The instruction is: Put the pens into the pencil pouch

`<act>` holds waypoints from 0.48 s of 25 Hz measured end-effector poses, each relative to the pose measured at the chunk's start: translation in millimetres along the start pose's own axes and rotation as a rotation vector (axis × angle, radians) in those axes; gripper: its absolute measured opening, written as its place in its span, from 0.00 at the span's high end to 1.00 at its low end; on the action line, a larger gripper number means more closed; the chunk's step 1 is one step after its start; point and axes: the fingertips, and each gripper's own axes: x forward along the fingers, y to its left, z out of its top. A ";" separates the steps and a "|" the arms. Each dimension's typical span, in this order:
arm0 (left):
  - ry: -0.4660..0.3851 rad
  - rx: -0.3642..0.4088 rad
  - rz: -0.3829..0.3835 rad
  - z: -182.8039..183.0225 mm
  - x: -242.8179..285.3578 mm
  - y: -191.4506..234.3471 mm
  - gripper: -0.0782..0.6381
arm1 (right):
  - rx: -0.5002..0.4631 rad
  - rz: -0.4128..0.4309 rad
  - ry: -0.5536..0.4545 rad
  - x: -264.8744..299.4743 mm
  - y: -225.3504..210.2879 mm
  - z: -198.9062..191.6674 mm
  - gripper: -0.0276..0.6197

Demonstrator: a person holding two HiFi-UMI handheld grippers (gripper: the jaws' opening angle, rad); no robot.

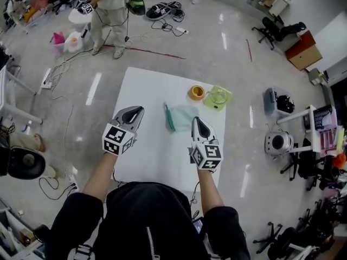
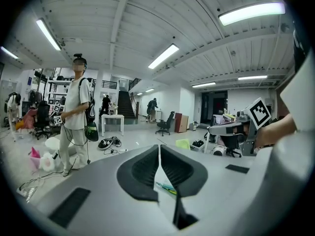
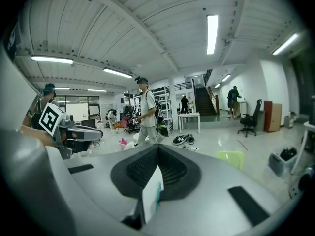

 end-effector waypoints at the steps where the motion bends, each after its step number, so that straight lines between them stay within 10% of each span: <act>1: 0.000 0.000 -0.001 0.1 0.0 -0.9 0.85 | 0.001 0.000 0.000 -0.9 0.0 -0.4 0.94; 12: -0.002 -0.005 0.008 -5.3 -5.4 1.6 0.85 | 0.007 0.010 0.012 -1.0 7.1 -8.2 0.94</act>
